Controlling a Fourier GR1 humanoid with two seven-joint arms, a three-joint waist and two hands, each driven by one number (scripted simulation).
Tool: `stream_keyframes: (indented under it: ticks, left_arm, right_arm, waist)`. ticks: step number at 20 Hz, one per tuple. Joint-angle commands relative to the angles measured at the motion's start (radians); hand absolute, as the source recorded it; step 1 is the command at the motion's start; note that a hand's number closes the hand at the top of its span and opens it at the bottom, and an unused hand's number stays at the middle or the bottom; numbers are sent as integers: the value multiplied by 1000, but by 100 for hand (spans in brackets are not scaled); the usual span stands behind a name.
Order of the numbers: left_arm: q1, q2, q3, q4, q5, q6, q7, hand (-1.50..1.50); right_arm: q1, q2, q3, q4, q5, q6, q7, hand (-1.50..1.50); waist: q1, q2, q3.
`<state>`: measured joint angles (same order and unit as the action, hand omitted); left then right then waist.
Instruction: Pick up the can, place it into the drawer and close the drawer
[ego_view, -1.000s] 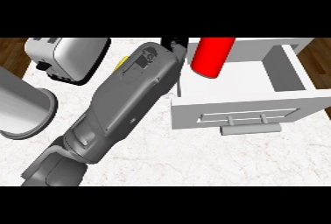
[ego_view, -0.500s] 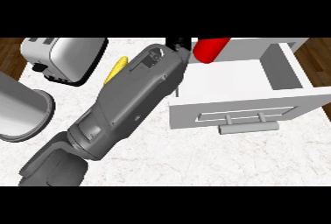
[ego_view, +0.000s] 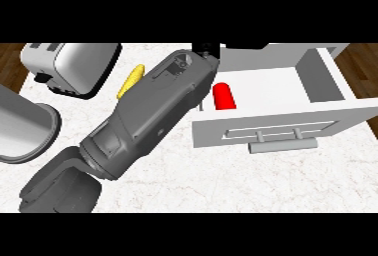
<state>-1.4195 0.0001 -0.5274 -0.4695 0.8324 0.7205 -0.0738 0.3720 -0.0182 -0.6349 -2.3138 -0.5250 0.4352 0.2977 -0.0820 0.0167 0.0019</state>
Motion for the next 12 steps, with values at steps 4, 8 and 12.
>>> stream_keyframes:
  ticks: [4,8,12]
  left_arm:
    - [37,0,-60,-8,68,62,-59,-150]
    - [54,0,-90,-28,99,64,-68,-150]
    - [7,0,-71,30,137,59,-91,-150]
  right_arm:
    - [8,-13,-14,33,-3,41,-19,-150]
    - [-54,-30,-25,62,8,-13,-5,-150]
    - [-60,-36,12,-16,-11,-29,52,-150]
  waist:
    - [-17,1,1]
    - [9,-1,0]
    - [-18,7,-1]
